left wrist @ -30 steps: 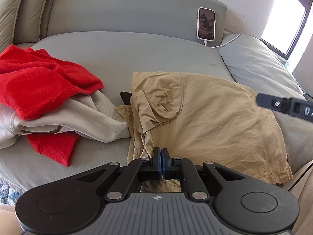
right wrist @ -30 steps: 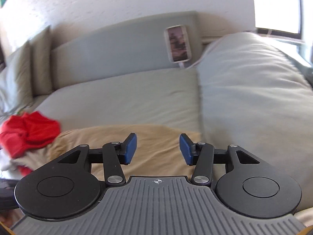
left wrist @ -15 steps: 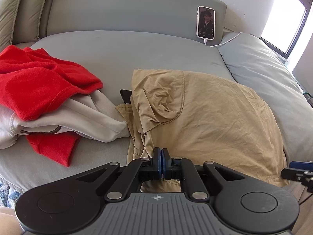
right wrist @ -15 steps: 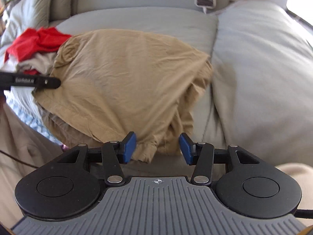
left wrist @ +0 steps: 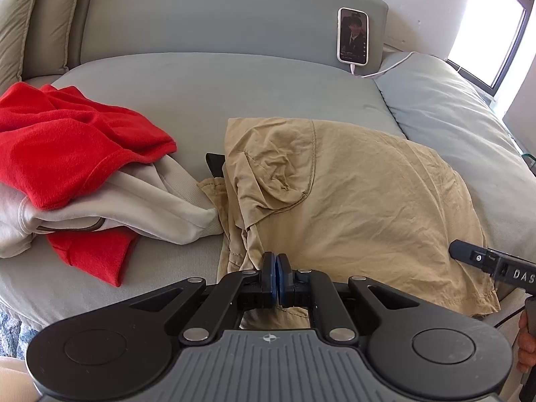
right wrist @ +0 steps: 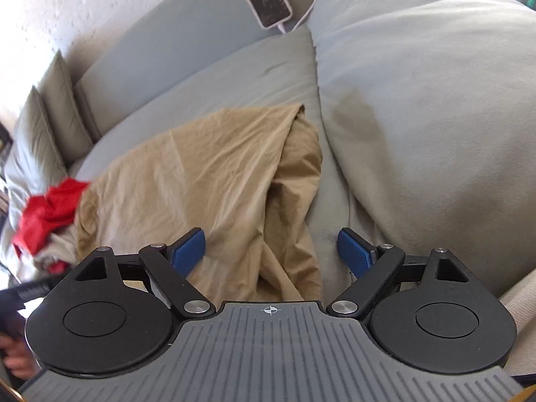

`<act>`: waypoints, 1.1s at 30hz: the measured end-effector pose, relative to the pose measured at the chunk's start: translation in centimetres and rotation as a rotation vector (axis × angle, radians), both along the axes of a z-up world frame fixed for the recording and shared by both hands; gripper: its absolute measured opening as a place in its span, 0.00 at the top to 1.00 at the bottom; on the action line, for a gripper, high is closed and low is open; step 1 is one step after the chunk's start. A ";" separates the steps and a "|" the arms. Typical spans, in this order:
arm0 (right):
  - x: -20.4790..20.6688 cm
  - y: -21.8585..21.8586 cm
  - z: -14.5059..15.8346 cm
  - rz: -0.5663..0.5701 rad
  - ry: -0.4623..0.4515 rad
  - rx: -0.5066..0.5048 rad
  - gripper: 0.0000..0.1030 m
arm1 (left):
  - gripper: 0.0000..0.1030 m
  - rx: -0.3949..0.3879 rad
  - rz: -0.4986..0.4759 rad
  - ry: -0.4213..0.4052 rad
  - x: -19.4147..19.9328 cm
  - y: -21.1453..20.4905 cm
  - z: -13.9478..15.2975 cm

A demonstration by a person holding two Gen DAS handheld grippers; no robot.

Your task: Fold clothes

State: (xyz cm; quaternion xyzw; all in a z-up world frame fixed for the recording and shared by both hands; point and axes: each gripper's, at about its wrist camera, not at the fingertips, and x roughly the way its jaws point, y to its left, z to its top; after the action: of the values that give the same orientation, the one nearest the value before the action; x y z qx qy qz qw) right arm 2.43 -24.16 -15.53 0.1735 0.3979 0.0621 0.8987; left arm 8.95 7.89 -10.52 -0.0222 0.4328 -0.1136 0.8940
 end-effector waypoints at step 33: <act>6.1 -3.5 8.8 -0.040 0.094 0.145 0.22 | 0.91 -0.097 0.054 0.038 0.9 -1.4 0.2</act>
State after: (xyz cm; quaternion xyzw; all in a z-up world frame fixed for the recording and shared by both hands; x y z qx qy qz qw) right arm 8.52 -27.63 -6.78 0.2487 0.4307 0.0645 0.8651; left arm 9.80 6.52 -10.32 -0.0793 0.4429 -0.1097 0.8863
